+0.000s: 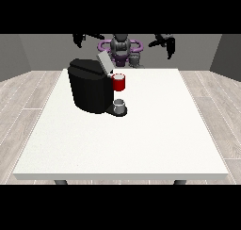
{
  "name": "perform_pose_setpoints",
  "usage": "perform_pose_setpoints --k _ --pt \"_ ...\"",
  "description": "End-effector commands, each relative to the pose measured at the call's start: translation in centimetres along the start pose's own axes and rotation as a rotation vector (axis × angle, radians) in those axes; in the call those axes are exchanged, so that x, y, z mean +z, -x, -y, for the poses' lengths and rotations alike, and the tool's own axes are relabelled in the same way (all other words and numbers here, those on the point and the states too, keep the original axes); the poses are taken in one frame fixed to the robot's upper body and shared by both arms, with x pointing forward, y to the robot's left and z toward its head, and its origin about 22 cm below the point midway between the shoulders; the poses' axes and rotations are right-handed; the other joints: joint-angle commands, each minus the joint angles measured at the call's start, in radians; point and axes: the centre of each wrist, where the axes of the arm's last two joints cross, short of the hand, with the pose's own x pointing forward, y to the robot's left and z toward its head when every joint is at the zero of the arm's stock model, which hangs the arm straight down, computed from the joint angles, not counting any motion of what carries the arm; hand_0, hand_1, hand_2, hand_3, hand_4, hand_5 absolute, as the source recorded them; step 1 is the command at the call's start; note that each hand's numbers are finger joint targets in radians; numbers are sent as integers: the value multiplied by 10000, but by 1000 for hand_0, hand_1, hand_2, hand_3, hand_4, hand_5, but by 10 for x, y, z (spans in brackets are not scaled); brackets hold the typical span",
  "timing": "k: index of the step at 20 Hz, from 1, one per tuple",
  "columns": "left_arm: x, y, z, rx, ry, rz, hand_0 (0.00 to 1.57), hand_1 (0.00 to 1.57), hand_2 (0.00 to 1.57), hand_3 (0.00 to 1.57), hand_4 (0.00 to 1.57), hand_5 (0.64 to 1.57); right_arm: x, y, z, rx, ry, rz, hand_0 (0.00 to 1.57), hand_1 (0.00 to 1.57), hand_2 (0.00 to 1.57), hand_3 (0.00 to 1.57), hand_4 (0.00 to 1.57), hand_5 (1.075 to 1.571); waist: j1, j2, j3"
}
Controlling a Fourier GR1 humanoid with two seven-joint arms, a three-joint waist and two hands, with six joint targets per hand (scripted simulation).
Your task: Insert the coffee pod into the coffee machine and close the lid
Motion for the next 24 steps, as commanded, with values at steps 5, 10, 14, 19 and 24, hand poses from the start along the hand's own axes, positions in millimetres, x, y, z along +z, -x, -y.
perform_pose_setpoints --k 5,10,14,19,24 --pt "2 -24 18 54 112 729 0 0 0 0 346 1571 -30 -19 2 -1367 181 -501 0 0 0 0 186 1571 520 801 1" --pt "20 -41 -18 -330 -542 1218 0 0 0 0 301 1571 -36 -32 0 -1498 -407 -429 0 0 0 0 168 1571 -3 1374 -1" --pt "34 -35 11 -158 -12 1053 0 0 0 0 374 1571 -34 -13 -16 -1027 -285 -907 0 0 0 0 0 1571 363 1289 0" --pt "43 -58 -7 -464 -715 1516 0 0 0 0 374 1571 -48 -34 -13 -1316 -955 -235 0 0 0 0 0 1571 -45 1895 0" --pt "46 -63 -15 -621 -906 1953 0 0 0 0 336 1571 -50 -33 -44 -772 -1290 374 0 0 0 0 0 1571 4 2516 -1"
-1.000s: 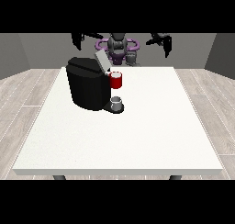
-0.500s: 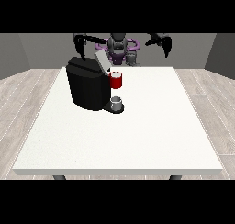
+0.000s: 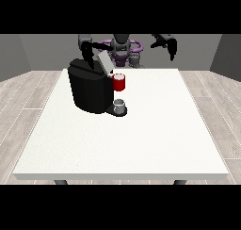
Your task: Insert the coffee pod into the coffee machine and close the lid
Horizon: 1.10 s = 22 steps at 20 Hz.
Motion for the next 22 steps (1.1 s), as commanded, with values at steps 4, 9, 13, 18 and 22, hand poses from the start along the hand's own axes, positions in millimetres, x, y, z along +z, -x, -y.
perform_pose_setpoints --k 4,9,13,18,22 --pt "28 19 -15 -416 -502 22 0 0 0 0 312 1571 -11 -21 -23 207 -739 32 0 0 0 0 73 1571 -315 183 8" --pt "12 -4 -19 -673 -628 478 0 0 0 0 348 1571 -25 -38 -21 414 -738 865 0 0 0 0 204 1571 -123 823 10" --pt "18 -6 -24 -564 9 565 0 0 0 0 358 1571 -31 -50 -15 1079 -511 1281 0 0 0 0 214 1571 407 1093 10" --pt "7 -10 -17 -475 -285 63 0 0 0 0 385 1571 -37 -77 -49 1562 -1347 1349 0 0 0 0 103 1571 305 647 8" --pt "7 -6 0 -518 100 532 0 0 0 0 356 1571 -40 -89 -56 1641 -1018 1682 0 0 0 0 0 1571 700 1025 8"
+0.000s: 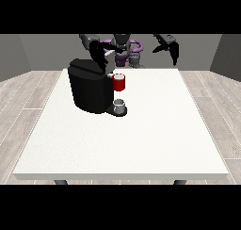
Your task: Insert the coffee pod into the coffee machine and close the lid
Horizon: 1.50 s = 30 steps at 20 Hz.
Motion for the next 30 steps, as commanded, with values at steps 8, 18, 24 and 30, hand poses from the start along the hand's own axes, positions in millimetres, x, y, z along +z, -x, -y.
perform_pose_setpoints --k 8,18,24,30 --pt "-13 -10 21 179 645 576 0 0 0 0 386 1571 -8 -59 -35 1204 -407 1733 0 0 0 0 82 1571 1338 422 -85" --pt "-31 -27 18 -85 1289 1479 0 0 0 0 418 1571 -6 -109 -13 1649 198 2319 0 0 0 0 102 1571 2166 1199 -84" --pt "-38 -33 26 -97 1893 1622 0 0 0 0 395 1571 0 -133 3 2118 902 2341 0 0 0 0 0 1571 3018 1392 -84" --pt "-56 -54 37 19 2334 2175 0 0 0 0 254 1571 1 -150 19 2441 1140 2695 0 0 0 0 0 1571 3622 2022 -78"
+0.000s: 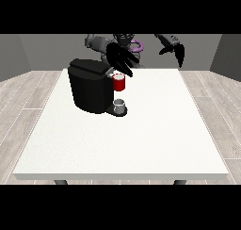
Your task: Insert the coffee pod into the coffee machine and close the lid
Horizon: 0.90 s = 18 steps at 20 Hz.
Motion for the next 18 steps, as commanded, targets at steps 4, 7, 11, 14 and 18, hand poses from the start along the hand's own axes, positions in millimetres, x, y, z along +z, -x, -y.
perform_pose_setpoints --k 4,7,11,14,18 --pt "-24 -20 6 -93 773 675 0 0 0 0 278 1571 12 -64 -27 -1272 -595 2925 0 0 0 0 0 1571 1385 663 -429" --pt "-27 -19 14 -202 971 528 0 0 0 0 297 1571 14 -71 -24 -1795 -628 2927 0 0 0 0 0 1571 1526 738 -435" --pt "-35 -35 9 -228 893 984 0 0 0 0 349 1571 7 -84 -26 -1613 -806 3495 0 0 0 0 133 1571 1522 996 -456" --pt "-31 -42 4 -443 1060 1246 0 0 0 0 322 1571 4 -69 -46 -1941 -1116 3880 0 0 0 0 0 1571 1314 1056 -453" --pt "-23 -32 13 -1 590 753 0 0 0 0 246 1571 6 -67 -77 -2215 -1886 3992 0 0 0 0 0 1571 804 509 -456"
